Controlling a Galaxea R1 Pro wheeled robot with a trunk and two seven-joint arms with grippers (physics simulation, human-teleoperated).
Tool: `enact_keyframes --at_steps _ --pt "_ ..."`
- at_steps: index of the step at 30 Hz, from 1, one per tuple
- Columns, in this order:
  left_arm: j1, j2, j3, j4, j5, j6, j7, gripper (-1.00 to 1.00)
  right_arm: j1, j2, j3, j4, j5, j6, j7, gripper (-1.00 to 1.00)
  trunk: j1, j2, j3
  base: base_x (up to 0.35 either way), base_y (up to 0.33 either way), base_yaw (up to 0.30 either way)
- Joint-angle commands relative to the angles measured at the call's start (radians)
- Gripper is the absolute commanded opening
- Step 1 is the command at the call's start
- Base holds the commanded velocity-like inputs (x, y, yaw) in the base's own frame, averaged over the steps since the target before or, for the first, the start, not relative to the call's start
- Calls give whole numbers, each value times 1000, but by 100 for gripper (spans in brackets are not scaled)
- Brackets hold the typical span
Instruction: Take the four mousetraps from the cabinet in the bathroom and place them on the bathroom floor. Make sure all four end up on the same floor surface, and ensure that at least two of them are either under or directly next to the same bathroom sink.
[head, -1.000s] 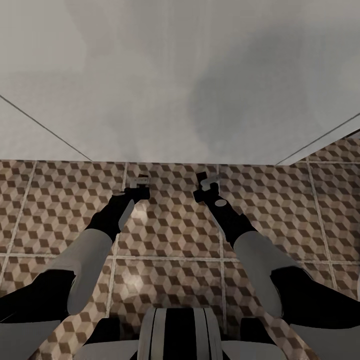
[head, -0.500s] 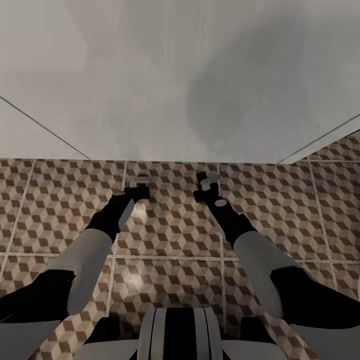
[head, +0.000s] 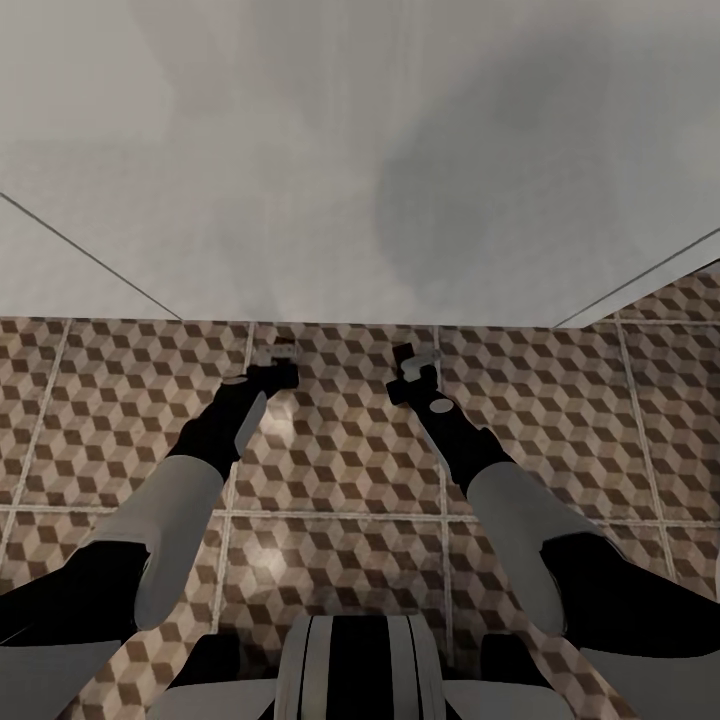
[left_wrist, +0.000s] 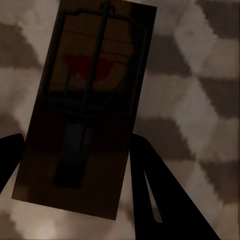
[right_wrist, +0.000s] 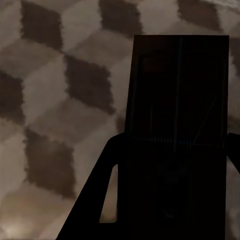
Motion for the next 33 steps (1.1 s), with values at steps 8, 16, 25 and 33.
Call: enact_keyframes --at_steps 8,16,25,33 --pt "0 1 -1 -7 -1 6 2 -100 -1 0 -4 -6 11 6 3 -100 0 0 0 0 0 0" --pt "0 2 -1 -7 -2 6 1 -100 -2 0 4 -66 12 74 0 -100 0 0 0 0 0 0" --pt "0 2 -1 -19 -2 6 1 -100 -33 0 5 -74 14 136 -3 -100 0 0 0 0 0 0" --pt "1 3 -1 -39 -2 6 1 -100 -41 0 5 3 13 144 -5 -100 0 0 0 0 0 0"
